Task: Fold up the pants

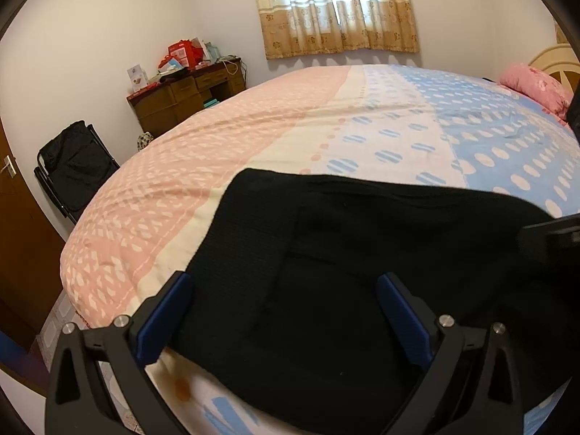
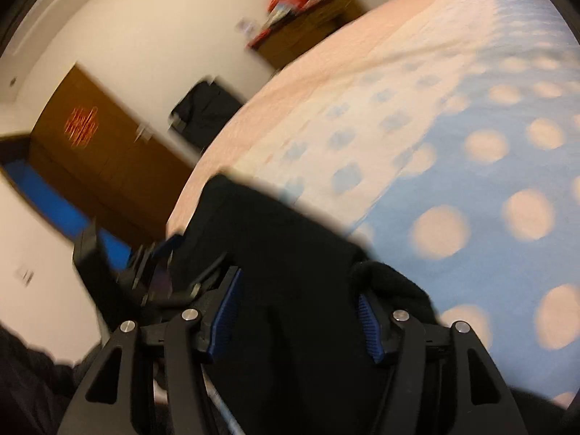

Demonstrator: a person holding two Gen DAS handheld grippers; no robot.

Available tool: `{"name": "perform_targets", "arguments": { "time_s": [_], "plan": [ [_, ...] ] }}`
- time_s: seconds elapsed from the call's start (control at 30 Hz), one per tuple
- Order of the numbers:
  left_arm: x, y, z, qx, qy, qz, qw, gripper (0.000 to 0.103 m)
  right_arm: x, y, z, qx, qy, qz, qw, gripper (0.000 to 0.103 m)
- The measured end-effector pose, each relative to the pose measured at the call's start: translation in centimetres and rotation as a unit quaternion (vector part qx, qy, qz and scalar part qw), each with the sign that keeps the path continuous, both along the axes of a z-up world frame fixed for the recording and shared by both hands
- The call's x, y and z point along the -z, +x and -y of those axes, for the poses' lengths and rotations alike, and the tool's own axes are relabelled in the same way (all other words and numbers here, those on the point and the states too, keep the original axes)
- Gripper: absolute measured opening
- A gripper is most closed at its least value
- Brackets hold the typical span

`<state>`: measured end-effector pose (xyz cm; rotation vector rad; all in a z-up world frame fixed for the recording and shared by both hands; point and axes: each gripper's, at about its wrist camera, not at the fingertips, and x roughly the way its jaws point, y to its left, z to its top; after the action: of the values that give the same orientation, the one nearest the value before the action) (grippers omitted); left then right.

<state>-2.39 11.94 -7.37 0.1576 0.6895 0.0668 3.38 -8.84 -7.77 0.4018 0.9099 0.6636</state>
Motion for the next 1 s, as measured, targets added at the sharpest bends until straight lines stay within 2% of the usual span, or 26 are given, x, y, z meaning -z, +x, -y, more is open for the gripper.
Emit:
{"name": "perform_targets", "arguments": {
  "time_s": [0.03, 0.1, 0.2, 0.23, 0.3, 0.33, 0.4, 0.47, 0.53, 0.63, 0.77, 0.83, 0.87, 0.93, 1.0],
  "plan": [
    [0.1, 0.0, 0.1, 0.001, 0.003, 0.002, 1.0000, 0.103, -0.4, 0.2, 1.2, 0.023, 0.007, 0.011, 1.000, 0.059],
    [0.2, -0.2, 0.1, 0.004, 0.008, 0.005, 1.0000, 0.103, 0.0, 1.0, 3.1, 0.037, 0.053, -0.008, 0.998, 0.058],
    [0.2, -0.1, 0.1, 0.005, 0.004, 0.005, 1.0000, 0.103, 1.4, 1.3, 4.0, 0.042, 0.056, -0.032, 0.997, 0.055],
    [0.3, -0.2, 0.1, 0.006, 0.005, 0.005, 1.0000, 0.103, 1.5, 1.3, 4.4, 0.041, 0.057, -0.030, 0.997, 0.049],
    [0.3, -0.2, 0.1, 0.008, 0.007, 0.006, 0.9999, 0.103, 1.3, 1.4, 5.6, 0.046, 0.059, -0.038, 0.996, 0.049],
    [0.4, -0.2, 0.1, 0.009, 0.008, 0.008, 0.9999, 0.103, 0.8, 1.2, 6.5, 0.061, 0.056, -0.034, 0.996, 0.049],
    [0.4, -0.2, 0.2, 0.011, 0.012, 0.007, 0.9998, 0.103, -0.9, 0.1, 8.9, 0.134, -0.001, -0.011, 0.991, 0.049],
    [0.2, 0.1, 0.2, 0.011, 0.011, 0.001, 0.9999, 0.103, -2.6, -1.4, 10.2, 0.173, -0.024, 0.011, 0.985, 0.049],
    [0.2, 0.2, 0.3, 0.010, 0.013, -0.003, 0.9999, 0.103, -4.1, -3.3, 9.4, 0.167, -0.022, 0.037, 0.985, 0.049],
    [0.1, 0.5, 0.5, 0.002, 0.014, -0.008, 0.9999, 0.103, -4.8, -5.4, 4.9, 0.118, -0.044, 0.072, 0.989, 0.050],
    [0.0, 0.8, 0.7, -0.004, 0.014, -0.019, 0.9997, 0.103, -2.7, -5.7, 0.8, 0.103, -0.085, 0.074, 0.988, 0.050],
    [-0.2, 1.1, 0.7, -0.007, 0.013, -0.029, 0.9995, 0.103, -0.5, -5.5, 0.8, 0.116, -0.095, 0.046, 0.988, 0.050],
    [-0.2, 1.1, 0.7, -0.008, 0.012, -0.032, 0.9994, 0.103, 0.1, -5.6, 0.8, 0.123, -0.099, 0.050, 0.986, 0.051],
    [-0.2, 1.3, 0.7, -0.010, 0.011, -0.040, 0.9991, 0.103, -0.5, -5.9, 0.5, 0.124, -0.110, 0.059, 0.984, 0.051],
    [-0.3, 1.5, 0.9, -0.013, 0.014, -0.045, 0.9988, 0.103, -2.0, -7.1, 1.0, 0.125, -0.092, 0.076, 0.985, 0.051]
  ]
}}
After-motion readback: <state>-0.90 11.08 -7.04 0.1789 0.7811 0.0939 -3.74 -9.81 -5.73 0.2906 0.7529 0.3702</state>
